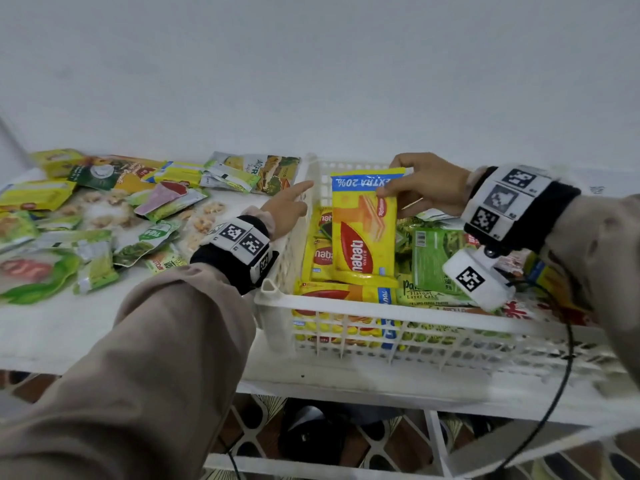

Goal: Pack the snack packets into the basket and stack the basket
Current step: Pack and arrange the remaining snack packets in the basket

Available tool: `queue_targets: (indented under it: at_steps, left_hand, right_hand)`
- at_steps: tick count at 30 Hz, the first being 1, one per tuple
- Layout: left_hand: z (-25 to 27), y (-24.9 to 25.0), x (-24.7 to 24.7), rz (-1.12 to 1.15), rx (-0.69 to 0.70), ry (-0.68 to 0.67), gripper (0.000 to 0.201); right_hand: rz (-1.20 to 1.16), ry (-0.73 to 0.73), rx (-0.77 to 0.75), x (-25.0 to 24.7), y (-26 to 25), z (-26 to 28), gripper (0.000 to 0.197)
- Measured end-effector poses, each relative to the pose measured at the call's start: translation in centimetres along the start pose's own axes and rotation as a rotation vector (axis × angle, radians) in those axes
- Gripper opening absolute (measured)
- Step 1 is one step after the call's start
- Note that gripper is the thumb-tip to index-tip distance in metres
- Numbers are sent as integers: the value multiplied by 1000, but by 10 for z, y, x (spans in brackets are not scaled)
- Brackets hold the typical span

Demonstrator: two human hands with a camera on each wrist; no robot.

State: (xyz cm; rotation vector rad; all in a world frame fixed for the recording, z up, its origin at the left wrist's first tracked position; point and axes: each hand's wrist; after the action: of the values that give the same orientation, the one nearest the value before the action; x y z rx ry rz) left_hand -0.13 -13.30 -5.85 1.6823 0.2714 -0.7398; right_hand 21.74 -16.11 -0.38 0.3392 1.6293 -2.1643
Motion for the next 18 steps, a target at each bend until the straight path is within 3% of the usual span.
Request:
queue_targets:
  at_steps: [2,4,8,11,15,18]
  left_hand:
    - [0,0,0,2,-4,5,58]
    - [0,0,1,4,-5,6,58]
    - [0,0,0,-4,3,8,58]
    - [-1,-1,0,-4,2,9,58]
    - [-2,-2,0,-13,5,13,58]
    - [-2,-3,0,-13,8,13,58]
  right_hand:
    - [-84,-19,52,-1,2,0,24]
    - [-90,-131,163,2,6,0,20]
    - [303,-467,385,11,22,2,9]
    - [670,-644,440,17,25,1,23]
    - [984,-558,518,34,19,2,47]
    - [1289,-732,714,50,27,-4,69]
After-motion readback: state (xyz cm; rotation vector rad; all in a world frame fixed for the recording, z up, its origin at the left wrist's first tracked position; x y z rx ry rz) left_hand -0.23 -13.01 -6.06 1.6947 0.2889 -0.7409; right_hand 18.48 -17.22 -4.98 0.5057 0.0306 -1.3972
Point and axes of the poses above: each hand's wrist, its own z-axis away from the middle knuckle, its own x-axis out of the palm, y = z × x, and after that the axes turned 10 degrees about x, right-handed
